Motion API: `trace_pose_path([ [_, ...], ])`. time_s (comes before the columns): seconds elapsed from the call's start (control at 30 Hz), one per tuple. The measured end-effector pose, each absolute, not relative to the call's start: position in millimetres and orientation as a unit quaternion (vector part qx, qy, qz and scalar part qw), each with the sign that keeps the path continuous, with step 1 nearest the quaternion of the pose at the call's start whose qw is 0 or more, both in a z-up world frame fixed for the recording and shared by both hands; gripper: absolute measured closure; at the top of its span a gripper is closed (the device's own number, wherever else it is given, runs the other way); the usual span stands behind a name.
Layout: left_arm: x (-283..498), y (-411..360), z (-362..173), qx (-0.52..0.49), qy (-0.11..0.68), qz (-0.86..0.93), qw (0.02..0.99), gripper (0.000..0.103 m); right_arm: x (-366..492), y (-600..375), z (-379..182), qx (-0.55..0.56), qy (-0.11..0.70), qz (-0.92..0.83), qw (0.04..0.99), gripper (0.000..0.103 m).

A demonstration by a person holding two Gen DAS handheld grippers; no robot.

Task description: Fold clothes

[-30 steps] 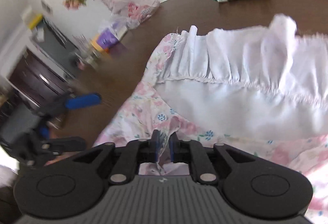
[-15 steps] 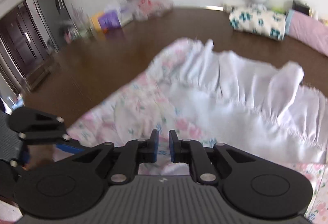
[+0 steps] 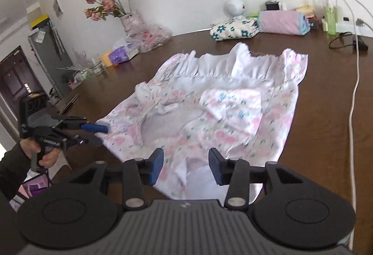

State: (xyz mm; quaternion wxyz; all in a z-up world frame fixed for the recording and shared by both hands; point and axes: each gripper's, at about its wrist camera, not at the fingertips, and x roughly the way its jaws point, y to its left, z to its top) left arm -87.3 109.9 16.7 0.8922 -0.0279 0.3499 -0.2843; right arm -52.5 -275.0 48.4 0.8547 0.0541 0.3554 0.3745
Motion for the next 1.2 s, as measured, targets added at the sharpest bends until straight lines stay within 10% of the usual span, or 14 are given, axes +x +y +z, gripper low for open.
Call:
trace_pose_path([
  [0.17, -86.5, 121.2, 11.1, -0.065, 0.368, -0.277, 0.885, 0.100, -71.2, -260.1, 24.6, 0.003, 0.354, 0.382, 0.853, 0.063],
  [0.3, -93.5, 126.4, 11.7, -0.068, 0.372, -0.282, 0.882, 0.101, -68.0, -266.7, 21.2, 0.006, 0.361, 0.386, 0.849, 0.100],
  [0.8, -77.9, 84.4, 78.6, -0.011, 0.267, -0.347, 0.899, 0.061, -40.1, -298.1, 58.0, 0.030, 0.297, 0.373, 0.878, 0.077],
  [0.87, -56.2, 49.0, 78.7, 0.006, 0.278, -0.366, 0.888, 0.060, -17.2, -281.4, 66.3, -0.027, 0.290, 0.372, 0.881, 0.061],
  [1.2, 69.9, -69.0, 37.2, 0.099, 0.405, -0.415, 0.809, 0.055, 54.5, -289.7, 48.1, 0.020, 0.376, 0.345, 0.859, 0.060],
])
